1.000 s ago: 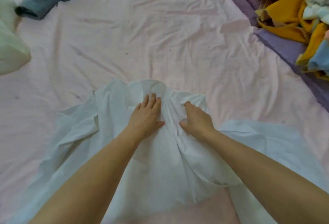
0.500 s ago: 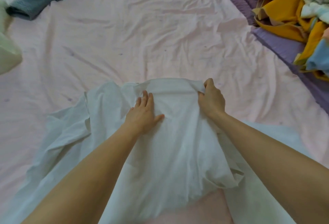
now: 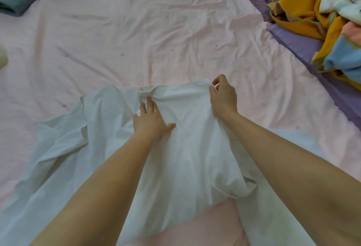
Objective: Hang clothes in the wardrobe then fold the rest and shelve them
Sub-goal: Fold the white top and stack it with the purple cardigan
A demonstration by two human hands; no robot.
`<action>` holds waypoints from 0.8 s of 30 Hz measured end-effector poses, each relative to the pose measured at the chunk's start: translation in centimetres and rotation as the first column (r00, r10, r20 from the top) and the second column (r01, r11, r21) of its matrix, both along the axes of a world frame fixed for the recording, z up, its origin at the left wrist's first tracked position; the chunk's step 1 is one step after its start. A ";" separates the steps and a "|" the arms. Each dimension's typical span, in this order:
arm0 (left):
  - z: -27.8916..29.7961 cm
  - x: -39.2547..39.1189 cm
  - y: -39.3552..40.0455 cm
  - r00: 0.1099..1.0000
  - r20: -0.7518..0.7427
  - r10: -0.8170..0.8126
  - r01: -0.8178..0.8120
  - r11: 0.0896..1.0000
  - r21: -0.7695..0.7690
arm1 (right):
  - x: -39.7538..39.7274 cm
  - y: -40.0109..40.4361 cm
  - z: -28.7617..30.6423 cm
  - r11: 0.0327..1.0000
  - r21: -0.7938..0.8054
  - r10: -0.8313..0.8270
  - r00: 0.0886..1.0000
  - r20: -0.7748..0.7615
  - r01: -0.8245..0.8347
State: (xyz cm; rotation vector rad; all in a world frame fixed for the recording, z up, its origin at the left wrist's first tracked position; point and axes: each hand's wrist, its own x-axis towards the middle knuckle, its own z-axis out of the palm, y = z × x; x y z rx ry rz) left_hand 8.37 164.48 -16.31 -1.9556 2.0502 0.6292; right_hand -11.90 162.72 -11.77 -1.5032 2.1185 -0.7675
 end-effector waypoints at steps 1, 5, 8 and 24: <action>0.0 0.0 0.1 1.000 -0.002 0.010 -0.010 1.000 -0.001 | 0.3 0.6 -0.1 0.998 0.059 0.009 1.000 0.012 -0.010; 0.2 -0.8 1.0 0.999 -0.001 0.038 -0.038 0.998 -0.044 | 0.3 4.7 -0.8 0.959 0.280 0.028 0.998 0.061 -0.044; 0.9 -2.6 2.6 0.997 -0.013 -0.070 0.068 0.989 -0.128 | -0.3 7.9 -0.8 0.957 0.289 -0.012 1.000 0.027 0.003; 3.0 -7.9 13.1 0.907 -0.306 -0.289 0.343 0.929 0.139 | -2.3 18.1 1.0 0.981 0.195 -0.022 0.997 0.069 0.008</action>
